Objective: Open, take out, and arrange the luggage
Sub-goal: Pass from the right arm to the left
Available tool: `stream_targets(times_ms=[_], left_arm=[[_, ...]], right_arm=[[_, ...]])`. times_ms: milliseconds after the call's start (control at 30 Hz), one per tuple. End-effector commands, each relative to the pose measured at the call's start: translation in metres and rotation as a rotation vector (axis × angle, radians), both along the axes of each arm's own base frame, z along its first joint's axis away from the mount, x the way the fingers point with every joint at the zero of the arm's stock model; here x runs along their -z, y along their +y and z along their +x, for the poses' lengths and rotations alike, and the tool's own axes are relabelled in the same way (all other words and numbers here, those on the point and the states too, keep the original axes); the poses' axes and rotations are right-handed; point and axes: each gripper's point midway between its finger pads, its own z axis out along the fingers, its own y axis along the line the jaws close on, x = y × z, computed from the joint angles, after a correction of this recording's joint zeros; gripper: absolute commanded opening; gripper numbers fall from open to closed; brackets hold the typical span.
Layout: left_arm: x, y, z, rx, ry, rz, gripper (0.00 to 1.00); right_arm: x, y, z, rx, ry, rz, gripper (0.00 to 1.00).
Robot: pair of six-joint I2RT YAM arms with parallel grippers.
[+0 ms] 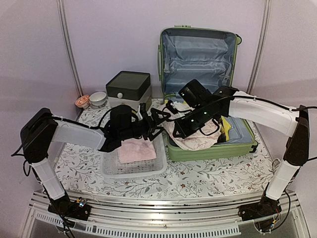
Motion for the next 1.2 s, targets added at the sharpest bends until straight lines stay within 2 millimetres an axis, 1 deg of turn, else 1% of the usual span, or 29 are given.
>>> stream_targets(times_ms=[0, 133, 267, 433, 567, 667, 733, 800, 867, 933, 967, 1033, 1133, 1167], left_arm=[[-0.018, 0.002, 0.015, -0.014, -0.012, -0.084, 0.98], [-0.015, 0.001, 0.019, -0.015, 0.003, -0.08, 0.97], [-0.005, -0.003, 0.019, 0.0, 0.032, -0.066, 0.95], [0.001, -0.001, 0.017, -0.002, 0.04, -0.064, 0.88], [0.005, -0.002, 0.016, 0.009, 0.038, -0.041, 0.83], [0.01, -0.002, 0.015, 0.009, 0.048, -0.03, 0.77], [0.011, -0.001, 0.015, 0.005, 0.047, -0.022, 0.71], [0.012, 0.0, 0.015, 0.0, 0.045, -0.013, 0.69], [0.012, 0.001, 0.016, -0.004, 0.039, -0.007, 0.63], [0.011, 0.002, 0.016, -0.006, 0.036, -0.003, 0.58], [0.012, 0.002, 0.016, -0.008, 0.035, 0.0, 0.55], [0.011, 0.003, 0.016, -0.009, 0.027, 0.006, 0.47], [0.01, 0.007, 0.017, -0.013, -0.002, 0.037, 0.29], [0.01, 0.008, 0.017, -0.012, -0.011, 0.053, 0.22]], right_arm=[[-0.016, 0.017, -0.016, -0.049, 0.007, 0.088, 0.03], [-0.016, 0.023, -0.024, -0.074, 0.016, 0.101, 0.03], [-0.011, 0.029, -0.032, -0.105, 0.023, 0.098, 0.04], [-0.006, 0.034, -0.038, -0.131, 0.034, 0.092, 0.04], [-0.006, 0.039, -0.042, -0.153, 0.033, 0.097, 0.04], [-0.005, 0.04, -0.042, -0.158, 0.029, 0.095, 0.06], [-0.005, 0.039, -0.043, -0.157, 0.028, 0.09, 0.07], [-0.004, 0.038, -0.043, -0.156, 0.027, 0.086, 0.09], [-0.004, 0.038, -0.042, -0.155, 0.028, 0.084, 0.11], [-0.004, 0.037, -0.042, -0.154, 0.026, 0.083, 0.17], [-0.004, 0.037, -0.042, -0.153, 0.025, 0.08, 0.23], [-0.007, 0.035, -0.041, -0.147, 0.015, 0.079, 0.31], [-0.019, 0.03, -0.038, -0.122, -0.021, 0.088, 0.42], [-0.026, 0.028, -0.037, -0.116, -0.037, 0.1, 0.45]])
